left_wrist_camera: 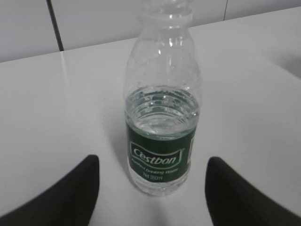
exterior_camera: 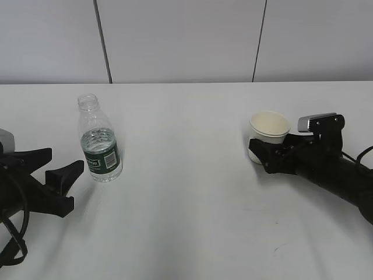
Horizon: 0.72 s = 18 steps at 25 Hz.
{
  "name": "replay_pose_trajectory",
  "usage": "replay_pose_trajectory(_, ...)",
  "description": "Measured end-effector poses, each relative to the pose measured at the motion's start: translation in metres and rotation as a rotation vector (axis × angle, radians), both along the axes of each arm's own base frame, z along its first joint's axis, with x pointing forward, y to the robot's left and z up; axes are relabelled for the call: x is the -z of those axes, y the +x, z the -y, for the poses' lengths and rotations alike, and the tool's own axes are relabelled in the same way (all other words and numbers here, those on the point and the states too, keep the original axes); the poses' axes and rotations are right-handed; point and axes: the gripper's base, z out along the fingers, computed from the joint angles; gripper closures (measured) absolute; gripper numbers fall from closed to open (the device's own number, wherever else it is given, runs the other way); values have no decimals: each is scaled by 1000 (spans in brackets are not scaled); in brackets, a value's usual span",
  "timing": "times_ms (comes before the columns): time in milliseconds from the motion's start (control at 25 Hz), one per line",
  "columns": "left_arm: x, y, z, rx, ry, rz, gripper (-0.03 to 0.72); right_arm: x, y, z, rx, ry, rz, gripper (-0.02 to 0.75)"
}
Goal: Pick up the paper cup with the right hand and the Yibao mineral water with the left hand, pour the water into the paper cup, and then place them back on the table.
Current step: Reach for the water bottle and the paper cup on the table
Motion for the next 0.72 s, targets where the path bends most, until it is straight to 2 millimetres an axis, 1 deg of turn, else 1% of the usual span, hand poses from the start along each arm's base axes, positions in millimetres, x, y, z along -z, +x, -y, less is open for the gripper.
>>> replay_pose_trajectory(200, 0, 0, 0, 0, 0, 0, 247, 3, 3, -1, -5, 16, -9, 81)
replay_pose_trajectory(280, 0, 0, 0, 0, 0, 0, 247, 3, 3, -1, -5, 18, -10, 105)
replay_pose_trajectory(400, 0, 0, 0, 1, 0, 1, 247, 3, 3, -1, -8, 19, -10, 173)
replay_pose_trajectory(480, 0, 0, 0, 6, 1, 1, 247, 3, 2, -1, -11, 19, -10, 205)
replay_pose_trajectory(720, 0, -2, 3, 42, 6, 3, 248, 3, 2, -2, -15, 18, -10, 227)
